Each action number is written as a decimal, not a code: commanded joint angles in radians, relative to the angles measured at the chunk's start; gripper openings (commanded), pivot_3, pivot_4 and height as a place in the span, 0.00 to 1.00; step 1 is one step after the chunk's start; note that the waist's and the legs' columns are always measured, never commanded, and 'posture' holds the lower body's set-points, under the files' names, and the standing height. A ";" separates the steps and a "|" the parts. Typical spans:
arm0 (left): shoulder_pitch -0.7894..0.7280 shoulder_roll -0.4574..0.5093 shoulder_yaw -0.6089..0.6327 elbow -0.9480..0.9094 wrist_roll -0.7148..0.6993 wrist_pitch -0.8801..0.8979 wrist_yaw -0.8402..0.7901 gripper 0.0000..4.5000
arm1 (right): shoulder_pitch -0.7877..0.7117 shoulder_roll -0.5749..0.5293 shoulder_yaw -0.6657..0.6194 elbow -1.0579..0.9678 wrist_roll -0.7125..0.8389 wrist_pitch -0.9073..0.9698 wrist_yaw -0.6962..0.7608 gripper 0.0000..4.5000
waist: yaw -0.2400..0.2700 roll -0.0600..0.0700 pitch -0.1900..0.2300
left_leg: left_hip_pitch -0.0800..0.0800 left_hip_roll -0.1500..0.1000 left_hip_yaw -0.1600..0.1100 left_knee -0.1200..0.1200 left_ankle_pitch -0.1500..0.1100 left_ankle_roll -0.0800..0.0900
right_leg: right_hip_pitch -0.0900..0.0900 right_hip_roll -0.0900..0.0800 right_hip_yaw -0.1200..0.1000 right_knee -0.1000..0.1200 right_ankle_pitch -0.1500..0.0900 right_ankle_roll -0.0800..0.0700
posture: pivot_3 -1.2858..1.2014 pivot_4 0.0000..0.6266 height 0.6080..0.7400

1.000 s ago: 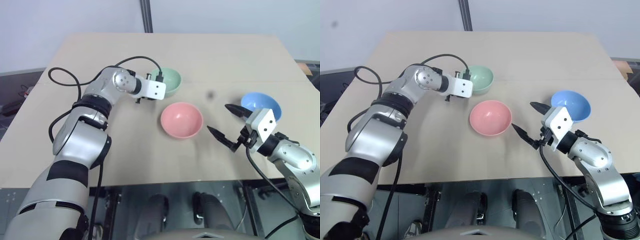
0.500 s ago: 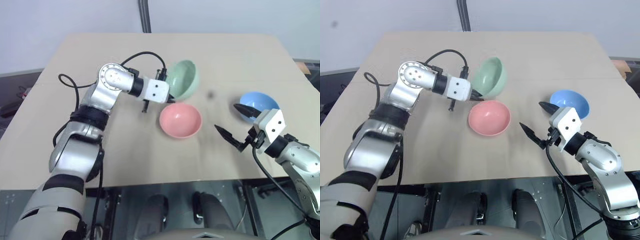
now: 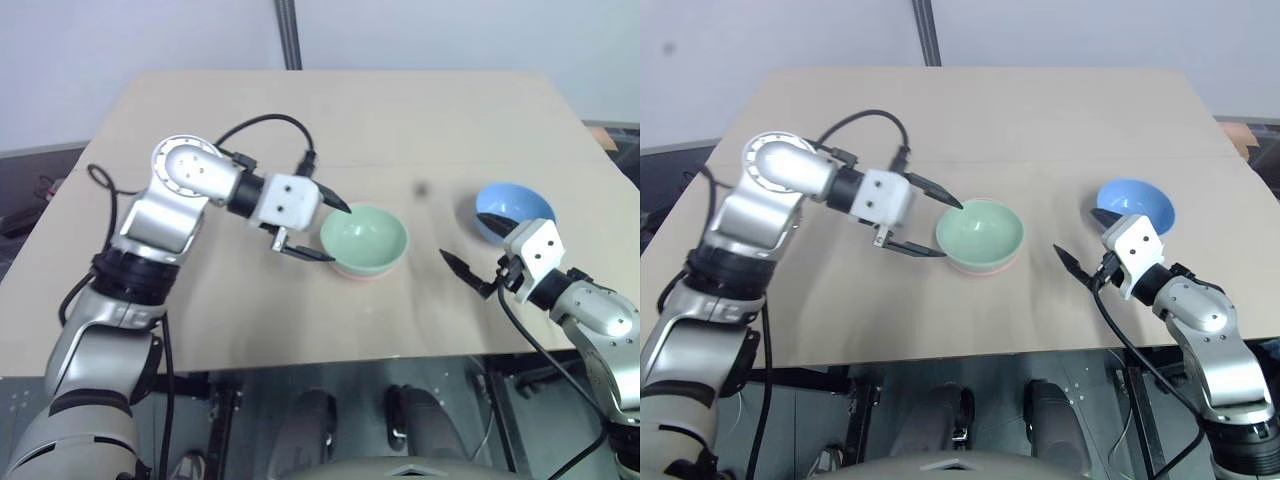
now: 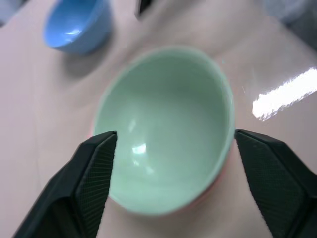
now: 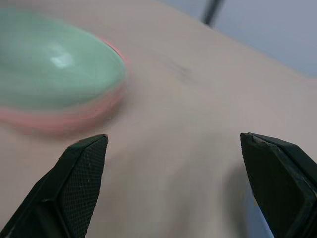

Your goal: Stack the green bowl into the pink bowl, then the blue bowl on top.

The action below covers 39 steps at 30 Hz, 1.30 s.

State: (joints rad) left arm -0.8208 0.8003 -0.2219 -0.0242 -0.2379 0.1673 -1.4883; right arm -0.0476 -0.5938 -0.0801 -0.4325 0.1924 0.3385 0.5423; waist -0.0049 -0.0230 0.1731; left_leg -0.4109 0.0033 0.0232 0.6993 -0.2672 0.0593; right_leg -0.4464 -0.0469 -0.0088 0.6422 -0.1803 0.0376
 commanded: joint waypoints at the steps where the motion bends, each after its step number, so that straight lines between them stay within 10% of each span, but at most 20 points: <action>1: 0.071 0.007 0.160 -0.150 -0.174 0.227 0.114 0.85 | -0.064 -0.020 -0.004 0.085 -0.083 -0.012 -0.051 1.00 | -0.004 0.000 0.000 | 0.000 0.000 0.000 0.000 0.000 0.000 | 0.000 0.000 0.000 0.000 0.000 0.000 | 0.52 0.24 1.00; 9: 0.375 -0.006 0.382 -0.315 -0.478 0.400 0.180 0.85 | -0.235 -0.035 0.045 0.389 -0.174 -0.016 -0.047 1.00 | -0.007 0.001 0.000 | 0.002 0.001 0.001 0.000 0.000 0.000 | 0.000 0.001 0.001 0.001 0.002 -0.003 | 0.52 0.24 1.00; 20: 0.529 0.001 0.455 -0.377 -0.533 0.378 0.249 0.87 | -0.309 -0.044 0.061 0.452 -0.156 0.042 0.038 0.01 | -0.006 0.001 0.000 | 0.002 0.000 0.001 0.000 0.000 0.000 | 0.001 0.000 0.001 0.001 0.001 -0.003 | 0.52 0.24 1.00; 36: 0.596 -0.086 0.441 -0.172 -0.392 0.188 0.329 0.87 | -0.535 0.084 0.392 0.160 -0.024 0.020 0.355 0.01 | -0.005 0.002 0.000 | 0.002 0.001 0.001 0.000 0.000 0.000 | 0.001 -0.001 0.000 0.000 0.001 -0.005 | 0.52 0.24 1.00; 39: 0.587 -0.086 0.443 -0.168 -0.392 0.184 0.328 0.87 | -0.574 0.105 0.443 0.240 -0.074 -0.006 0.363 0.35 | -0.002 0.002 0.000 | 0.002 0.001 0.001 0.000 0.000 0.000 | 0.001 -0.002 0.000 0.000 0.000 -0.007 | 0.52 0.24 1.00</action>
State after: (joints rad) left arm -0.2199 0.7041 0.2148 -0.1791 -0.6287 0.3741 -1.1549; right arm -0.6007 -0.4791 0.3534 -0.2118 0.1470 0.3554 0.8905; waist -0.0072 -0.0213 0.1735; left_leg -0.4090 0.0038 0.0237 0.6993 -0.2672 0.0590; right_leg -0.4455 -0.0484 -0.0090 0.6423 -0.1805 0.0308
